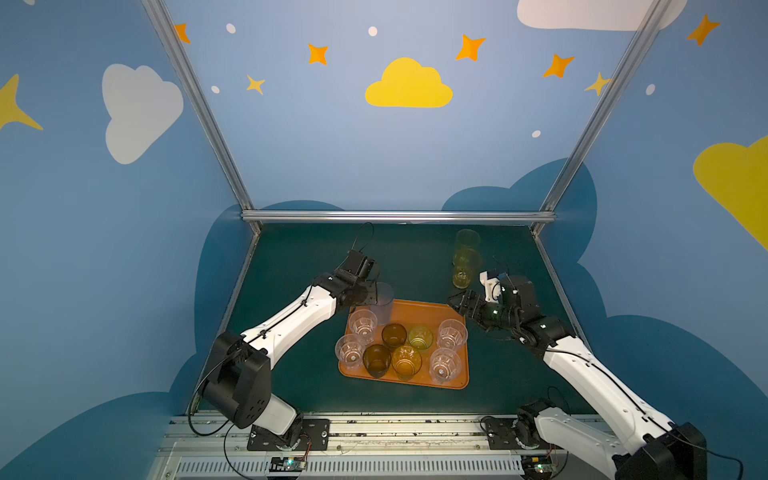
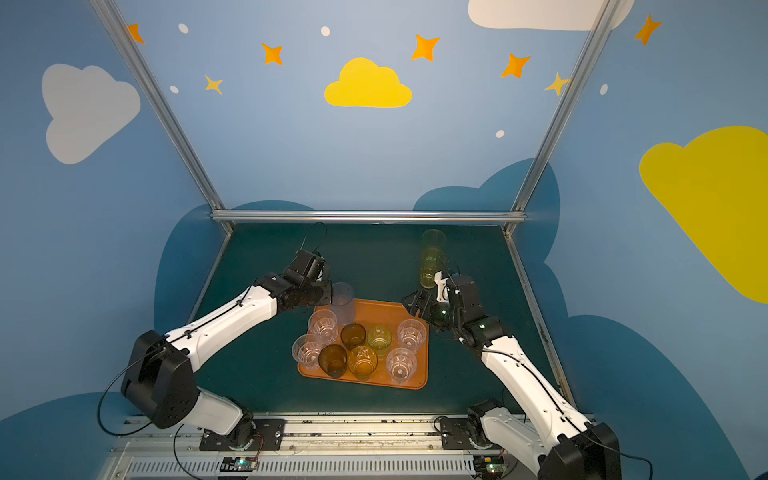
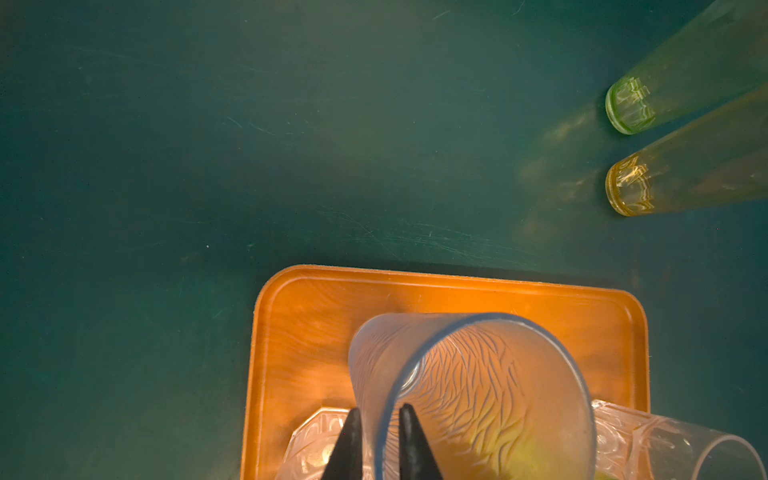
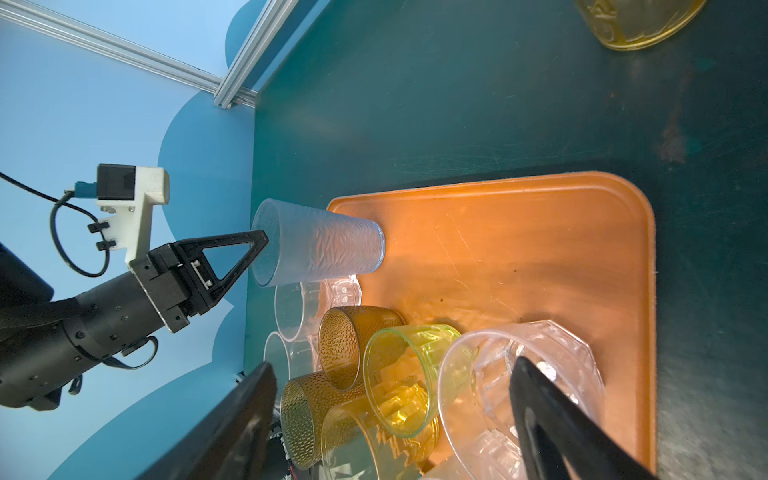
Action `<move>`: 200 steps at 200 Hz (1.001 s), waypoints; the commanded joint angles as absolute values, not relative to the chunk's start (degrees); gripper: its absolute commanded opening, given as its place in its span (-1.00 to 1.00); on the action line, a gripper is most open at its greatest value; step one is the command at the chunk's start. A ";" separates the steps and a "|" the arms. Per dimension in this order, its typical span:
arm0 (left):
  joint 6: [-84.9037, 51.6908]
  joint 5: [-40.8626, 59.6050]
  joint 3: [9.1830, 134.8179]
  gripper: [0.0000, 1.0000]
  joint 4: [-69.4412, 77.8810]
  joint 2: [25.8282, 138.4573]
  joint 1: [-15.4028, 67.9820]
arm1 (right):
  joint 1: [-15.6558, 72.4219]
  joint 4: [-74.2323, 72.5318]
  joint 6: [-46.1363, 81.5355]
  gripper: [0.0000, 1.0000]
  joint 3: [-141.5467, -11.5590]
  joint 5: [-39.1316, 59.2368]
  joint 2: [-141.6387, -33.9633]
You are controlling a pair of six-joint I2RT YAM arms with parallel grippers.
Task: Place the glasses into the tray
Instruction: 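Lower the frosted glass onto the tray and open the left gripper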
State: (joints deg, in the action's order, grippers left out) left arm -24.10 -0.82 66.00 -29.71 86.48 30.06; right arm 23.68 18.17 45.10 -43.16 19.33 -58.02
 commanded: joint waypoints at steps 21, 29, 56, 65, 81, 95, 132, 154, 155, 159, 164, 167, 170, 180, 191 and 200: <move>-24.40 -1.39 67.30 -0.30 -28.85 85.43 30.15 | 23.25 17.84 45.09 0.74 -42.73 19.68 -58.27; -24.41 -1.42 67.32 -0.10 -28.66 85.04 30.15 | 23.28 17.81 45.17 0.74 -42.87 19.77 -58.27; -24.34 -2.01 66.99 0.16 -27.41 83.32 30.22 | 23.27 18.06 45.09 0.74 -43.05 19.86 -58.18; -24.24 -2.02 66.50 0.18 -26.64 82.50 30.15 | 23.26 18.11 45.09 0.74 -43.13 19.73 -58.15; -24.39 -1.93 65.37 0.31 -25.02 80.58 30.14 | 23.16 18.25 45.10 0.74 -43.15 19.69 -58.18; -24.67 -2.39 64.43 0.48 -24.32 79.01 30.14 | 23.20 18.46 45.18 0.74 -43.28 19.60 -58.36; -24.96 -3.90 62.08 1.00 -22.99 75.77 30.15 | 23.12 19.55 45.37 0.74 -44.44 19.25 -58.93; -26.01 -3.43 60.22 1.00 -21.65 73.93 30.19 | 23.12 20.59 45.35 0.74 -45.30 18.86 -59.12; -26.10 -3.34 60.08 1.00 -21.51 73.79 30.17 | 23.12 20.58 45.40 0.74 -45.33 18.83 -59.14; -26.37 -3.11 59.50 1.00 -20.99 73.33 30.15 | 23.12 20.74 45.35 0.74 -45.57 18.81 -59.14; -26.71 -2.80 58.87 1.00 -20.37 72.73 30.15 | 23.12 21.12 45.35 0.74 -45.68 18.64 -59.14; -26.86 -2.69 58.47 1.00 -20.09 72.41 30.17 | 23.12 21.32 45.31 0.74 -45.84 18.56 -59.07; -27.00 -2.58 58.15 1.00 -19.80 72.00 30.15 | 23.12 21.57 45.30 0.74 -45.98 18.44 -59.06; -27.24 -2.29 57.17 1.00 -19.13 70.97 30.17 | 23.09 22.20 45.26 0.74 -46.43 17.96 -58.90; -27.29 -1.79 56.29 1.00 -18.68 69.98 30.18 | 23.03 23.00 45.11 0.74 -47.00 17.27 -58.73; -27.60 -1.53 55.76 1.00 -18.61 69.32 30.15 | 23.03 23.80 44.93 0.74 -47.56 16.76 -58.67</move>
State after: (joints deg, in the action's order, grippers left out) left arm -26.46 -2.22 56.80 -21.12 71.75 30.09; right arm 23.33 21.04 45.17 -44.62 18.70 -59.02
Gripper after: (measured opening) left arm 0.998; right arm 0.868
